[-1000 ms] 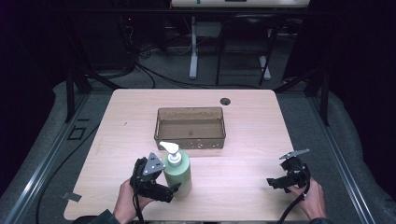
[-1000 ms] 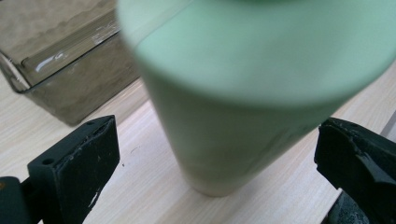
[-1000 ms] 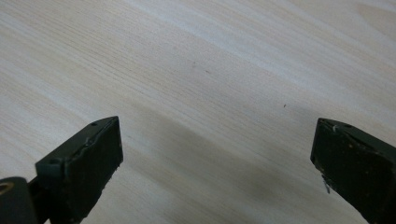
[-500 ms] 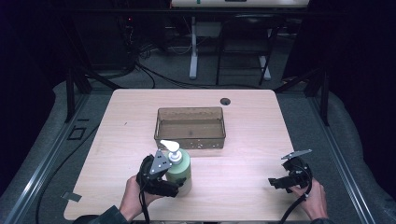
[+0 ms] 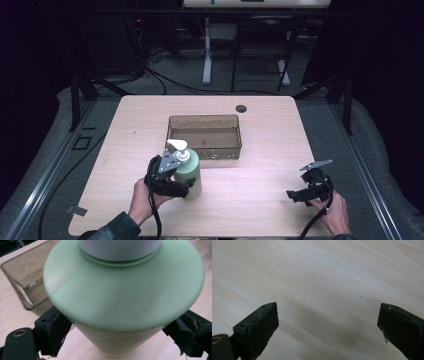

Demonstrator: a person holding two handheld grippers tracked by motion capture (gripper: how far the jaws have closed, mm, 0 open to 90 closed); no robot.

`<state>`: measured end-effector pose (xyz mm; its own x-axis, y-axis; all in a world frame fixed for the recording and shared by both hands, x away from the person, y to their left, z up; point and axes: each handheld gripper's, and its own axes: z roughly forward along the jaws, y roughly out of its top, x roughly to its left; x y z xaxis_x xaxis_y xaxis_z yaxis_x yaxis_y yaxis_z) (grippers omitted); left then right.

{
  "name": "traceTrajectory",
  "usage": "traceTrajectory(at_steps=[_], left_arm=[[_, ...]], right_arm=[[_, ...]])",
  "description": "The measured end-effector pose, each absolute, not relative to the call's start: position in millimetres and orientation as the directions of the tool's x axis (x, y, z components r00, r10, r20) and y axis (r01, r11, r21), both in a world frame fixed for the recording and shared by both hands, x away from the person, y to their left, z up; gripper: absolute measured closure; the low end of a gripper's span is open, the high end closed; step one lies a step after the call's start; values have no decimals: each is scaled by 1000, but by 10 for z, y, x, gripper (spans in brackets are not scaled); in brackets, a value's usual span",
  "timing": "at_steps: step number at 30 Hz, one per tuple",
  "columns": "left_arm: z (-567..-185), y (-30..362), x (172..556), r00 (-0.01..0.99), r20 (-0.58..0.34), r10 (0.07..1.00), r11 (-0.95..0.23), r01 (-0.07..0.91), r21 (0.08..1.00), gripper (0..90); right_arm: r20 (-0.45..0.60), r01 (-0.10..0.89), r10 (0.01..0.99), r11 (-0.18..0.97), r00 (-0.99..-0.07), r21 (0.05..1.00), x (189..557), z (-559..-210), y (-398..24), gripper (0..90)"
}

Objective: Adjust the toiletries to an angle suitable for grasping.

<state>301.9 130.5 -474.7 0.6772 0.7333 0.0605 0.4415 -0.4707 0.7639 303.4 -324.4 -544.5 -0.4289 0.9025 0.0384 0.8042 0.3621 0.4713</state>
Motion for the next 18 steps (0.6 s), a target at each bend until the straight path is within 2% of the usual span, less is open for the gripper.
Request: traceTrajectory(at_steps=[8, 18], left_arm=[[-4738, 1392, 3276, 581, 63, 811, -418, 501, 758, 124], [-4733, 1419, 3304, 566, 65, 822, -412, 511, 755, 121]], right_arm=[[56, 800, 897, 362, -439, 478, 3075, -5440, -3215, 31], [51, 792, 894, 366, -445, 488, 3053, -5402, -3203, 31]])
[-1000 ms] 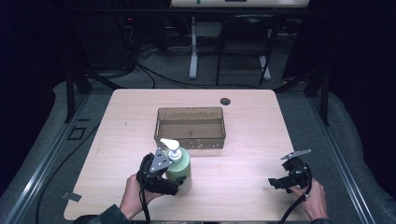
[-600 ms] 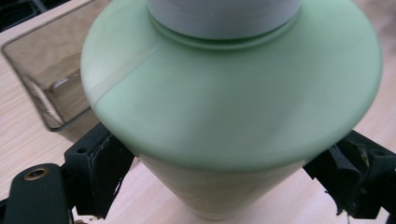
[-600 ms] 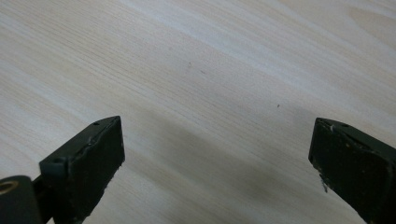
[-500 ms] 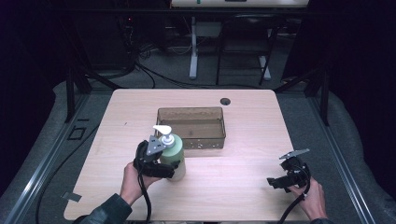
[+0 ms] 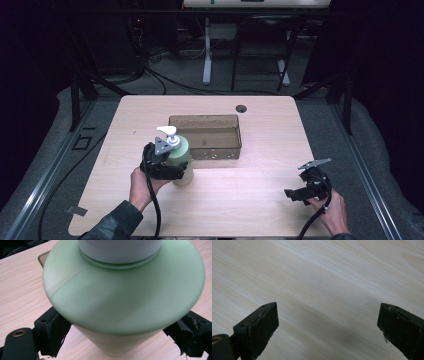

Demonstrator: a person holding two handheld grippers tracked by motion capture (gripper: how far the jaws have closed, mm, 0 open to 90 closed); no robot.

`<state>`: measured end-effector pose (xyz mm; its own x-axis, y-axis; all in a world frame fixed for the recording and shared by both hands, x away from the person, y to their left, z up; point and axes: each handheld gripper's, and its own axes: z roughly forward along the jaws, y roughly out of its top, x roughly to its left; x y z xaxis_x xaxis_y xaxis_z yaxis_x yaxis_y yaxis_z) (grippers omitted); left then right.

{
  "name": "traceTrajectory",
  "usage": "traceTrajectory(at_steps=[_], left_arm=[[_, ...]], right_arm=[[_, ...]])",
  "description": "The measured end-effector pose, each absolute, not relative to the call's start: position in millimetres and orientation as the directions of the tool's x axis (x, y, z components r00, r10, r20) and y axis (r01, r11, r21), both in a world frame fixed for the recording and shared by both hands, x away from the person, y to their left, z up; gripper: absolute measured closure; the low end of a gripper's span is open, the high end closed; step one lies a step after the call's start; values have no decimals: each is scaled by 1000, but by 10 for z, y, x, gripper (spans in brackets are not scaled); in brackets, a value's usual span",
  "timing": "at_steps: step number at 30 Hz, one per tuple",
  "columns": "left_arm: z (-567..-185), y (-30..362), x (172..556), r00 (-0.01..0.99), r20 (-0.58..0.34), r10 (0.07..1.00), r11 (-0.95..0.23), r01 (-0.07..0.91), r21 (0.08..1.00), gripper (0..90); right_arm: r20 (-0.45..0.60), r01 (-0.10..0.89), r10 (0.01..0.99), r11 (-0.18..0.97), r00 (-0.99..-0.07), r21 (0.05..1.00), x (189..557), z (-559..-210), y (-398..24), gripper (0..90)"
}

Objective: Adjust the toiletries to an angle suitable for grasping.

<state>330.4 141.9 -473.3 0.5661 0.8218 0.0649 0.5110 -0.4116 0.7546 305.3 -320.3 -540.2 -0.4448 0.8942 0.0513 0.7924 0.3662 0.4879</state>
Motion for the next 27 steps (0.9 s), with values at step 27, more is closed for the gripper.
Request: traceTrajectory(at_steps=[27], left_arm=[[-4125, 1993, 3409, 761, 17, 648, -542, 445, 713, 0]], right_arm=[[79, 798, 888, 365, -454, 480, 3061, -5396, -3236, 42]])
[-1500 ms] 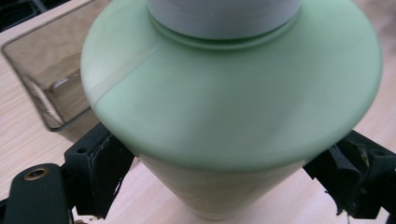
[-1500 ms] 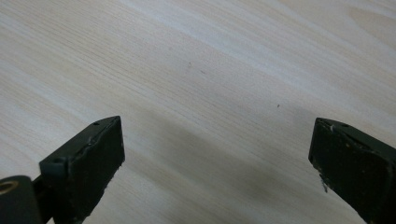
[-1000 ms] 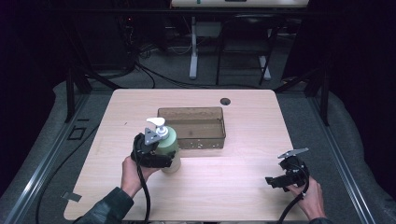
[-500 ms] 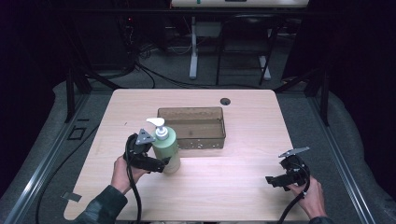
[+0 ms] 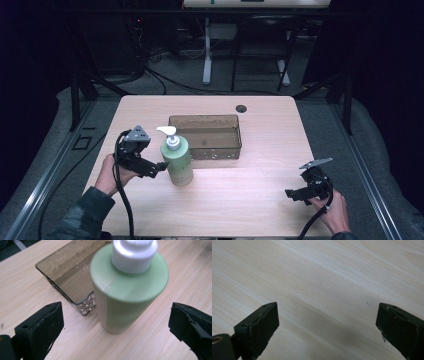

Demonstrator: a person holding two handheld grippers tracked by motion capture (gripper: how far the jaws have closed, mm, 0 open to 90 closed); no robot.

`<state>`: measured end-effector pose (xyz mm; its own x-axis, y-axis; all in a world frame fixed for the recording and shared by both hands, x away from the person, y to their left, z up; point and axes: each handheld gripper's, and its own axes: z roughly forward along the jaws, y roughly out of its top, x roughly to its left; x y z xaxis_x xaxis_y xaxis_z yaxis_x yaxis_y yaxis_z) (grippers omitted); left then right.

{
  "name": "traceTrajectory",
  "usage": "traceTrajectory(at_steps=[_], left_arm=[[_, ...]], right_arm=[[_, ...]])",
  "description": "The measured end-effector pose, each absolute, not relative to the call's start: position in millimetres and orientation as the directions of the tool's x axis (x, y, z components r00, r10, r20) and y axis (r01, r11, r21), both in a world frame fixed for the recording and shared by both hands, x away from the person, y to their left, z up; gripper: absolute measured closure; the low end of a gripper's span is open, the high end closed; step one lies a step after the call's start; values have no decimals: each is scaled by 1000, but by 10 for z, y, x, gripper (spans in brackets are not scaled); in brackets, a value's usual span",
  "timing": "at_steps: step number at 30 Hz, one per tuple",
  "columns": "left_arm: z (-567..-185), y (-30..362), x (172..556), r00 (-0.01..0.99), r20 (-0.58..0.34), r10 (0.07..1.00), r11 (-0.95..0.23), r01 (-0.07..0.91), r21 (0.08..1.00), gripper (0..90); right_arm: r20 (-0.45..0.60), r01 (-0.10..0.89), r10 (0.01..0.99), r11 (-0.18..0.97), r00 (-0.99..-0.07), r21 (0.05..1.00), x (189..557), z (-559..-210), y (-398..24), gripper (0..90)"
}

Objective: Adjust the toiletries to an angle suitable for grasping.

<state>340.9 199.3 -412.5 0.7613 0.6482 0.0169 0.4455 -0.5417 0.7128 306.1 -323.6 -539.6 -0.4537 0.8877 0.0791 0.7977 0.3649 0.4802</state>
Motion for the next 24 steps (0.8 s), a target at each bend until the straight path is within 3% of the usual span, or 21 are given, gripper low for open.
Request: traceTrajectory(at_steps=[15, 17, 19, 21, 24], left_arm=[[-3494, 1748, 3762, 851, 108, 513, -668, 318, 673, 31], [-3475, 1723, 3792, 859, 103, 501, -673, 312, 671, 110], [-3447, 1670, 3827, 866, 103, 489, -681, 305, 665, 133], [-3431, 1601, 3840, 884, 104, 456, -704, 287, 650, 277], [-3438, 1562, 3837, 896, 110, 430, -728, 272, 629, 382]], right_arm=[[96, 806, 888, 357, -450, 471, 3069, -5414, -3260, 46], [94, 807, 888, 359, -450, 470, 3071, -5415, -3266, 46], [98, 809, 889, 357, -448, 468, 3068, -5420, -3264, 47], [91, 805, 887, 363, -453, 469, 3066, -5416, -3269, 49], [94, 804, 886, 361, -453, 473, 3068, -5404, -3283, 50]])
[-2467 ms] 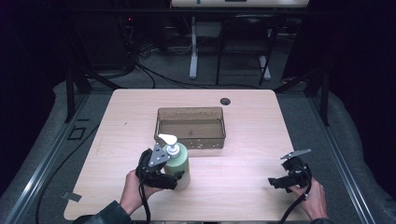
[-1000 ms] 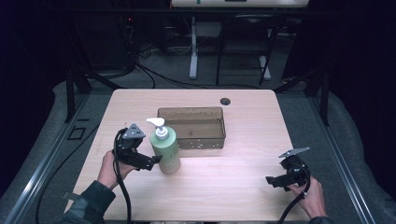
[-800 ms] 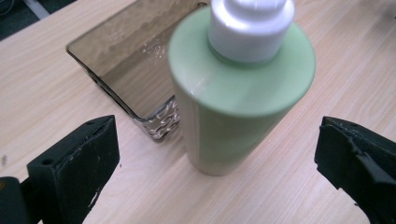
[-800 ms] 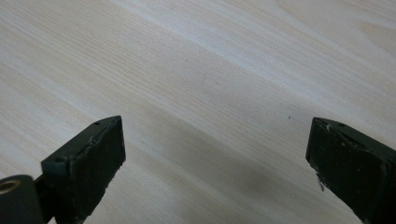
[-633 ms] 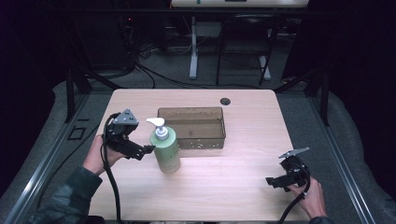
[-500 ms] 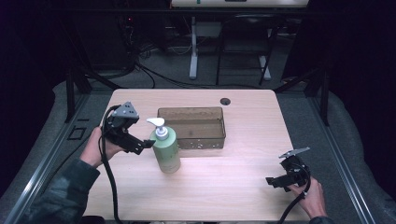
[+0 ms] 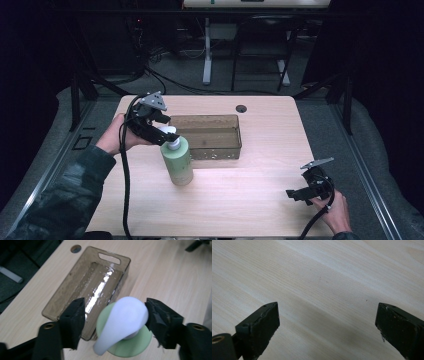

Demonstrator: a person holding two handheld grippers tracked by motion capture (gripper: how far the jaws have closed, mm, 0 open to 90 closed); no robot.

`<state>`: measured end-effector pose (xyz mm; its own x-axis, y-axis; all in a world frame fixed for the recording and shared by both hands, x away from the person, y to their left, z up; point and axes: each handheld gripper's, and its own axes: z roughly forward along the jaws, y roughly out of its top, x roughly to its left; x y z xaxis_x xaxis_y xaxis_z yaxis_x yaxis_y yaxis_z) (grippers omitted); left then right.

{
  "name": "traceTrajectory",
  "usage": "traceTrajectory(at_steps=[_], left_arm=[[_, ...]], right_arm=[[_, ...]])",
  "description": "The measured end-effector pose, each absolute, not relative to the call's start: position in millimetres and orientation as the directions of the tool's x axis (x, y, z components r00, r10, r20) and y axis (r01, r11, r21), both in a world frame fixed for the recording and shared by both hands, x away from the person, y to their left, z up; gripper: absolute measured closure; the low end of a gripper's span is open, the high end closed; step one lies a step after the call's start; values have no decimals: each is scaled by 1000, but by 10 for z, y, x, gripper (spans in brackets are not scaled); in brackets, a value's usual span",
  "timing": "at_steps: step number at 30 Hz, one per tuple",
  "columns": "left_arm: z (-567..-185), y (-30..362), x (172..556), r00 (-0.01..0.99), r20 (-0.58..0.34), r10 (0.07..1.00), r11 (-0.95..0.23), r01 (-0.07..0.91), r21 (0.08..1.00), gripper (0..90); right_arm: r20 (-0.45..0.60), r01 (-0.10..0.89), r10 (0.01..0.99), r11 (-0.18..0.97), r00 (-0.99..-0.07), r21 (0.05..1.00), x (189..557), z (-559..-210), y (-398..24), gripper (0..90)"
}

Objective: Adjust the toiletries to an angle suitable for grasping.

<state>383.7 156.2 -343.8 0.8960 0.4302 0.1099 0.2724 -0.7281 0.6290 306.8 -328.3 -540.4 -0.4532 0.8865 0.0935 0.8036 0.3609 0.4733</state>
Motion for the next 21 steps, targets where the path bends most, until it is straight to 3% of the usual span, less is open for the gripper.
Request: traceTrajectory(at_steps=[4, 11, 21], left_arm=[[-3460, 1513, 3844, 907, 118, 404, -762, 263, 592, 521], [-3438, 1450, 3805, 905, 130, 405, -779, 267, 567, 565], [-3443, 1378, 3767, 848, 123, 516, -731, 361, 579, 591]], right_arm=[[94, 804, 889, 356, -449, 476, 3061, -5386, -3290, 56], [103, 806, 888, 350, -448, 478, 3069, -5386, -3295, 62], [83, 795, 885, 365, -457, 484, 3065, -5377, -3296, 62]])
